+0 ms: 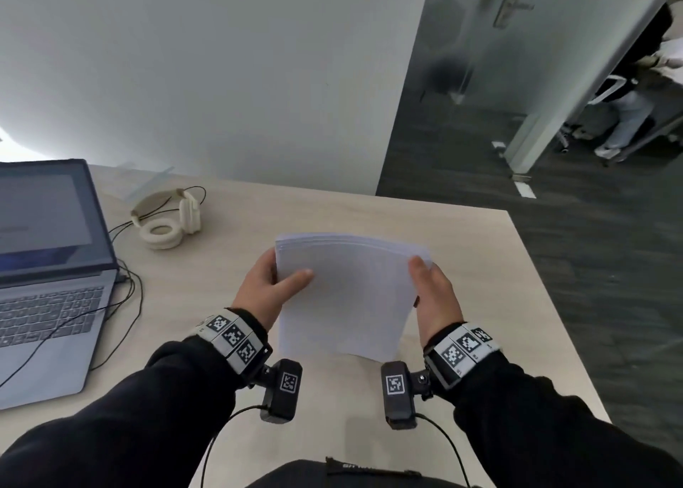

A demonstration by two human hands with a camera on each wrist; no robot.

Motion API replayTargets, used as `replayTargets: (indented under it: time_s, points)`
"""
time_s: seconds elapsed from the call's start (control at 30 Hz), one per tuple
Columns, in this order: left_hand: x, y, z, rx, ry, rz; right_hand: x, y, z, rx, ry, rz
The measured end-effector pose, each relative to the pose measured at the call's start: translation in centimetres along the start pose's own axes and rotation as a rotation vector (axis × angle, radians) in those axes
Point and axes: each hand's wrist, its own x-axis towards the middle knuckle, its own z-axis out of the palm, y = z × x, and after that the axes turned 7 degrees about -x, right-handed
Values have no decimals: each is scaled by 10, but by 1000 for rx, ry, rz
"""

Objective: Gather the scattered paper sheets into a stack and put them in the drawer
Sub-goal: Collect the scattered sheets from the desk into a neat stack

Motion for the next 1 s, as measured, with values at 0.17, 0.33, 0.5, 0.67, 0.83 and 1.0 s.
replayTargets:
  time_s: [0.17,0.33,0.5,0.67,0.83,1.0]
  points:
    - [-2,15,9,3,85,-58,4,-5,10,84,120,81]
    - [-4,19,10,24,116,-159,3,-9,14,109,149,119]
    - [-3,23,11,-35,207,-265,0,-11,16,115,155,125]
    - [-7,30,14,-75,243,-264,-2,-14,17,94,178,127]
    - [-8,31,14,-114,264,-297,0,-17,17,66,199,114]
    - [-8,33,12,-121,259,-316,1,-16,17,14,195,162]
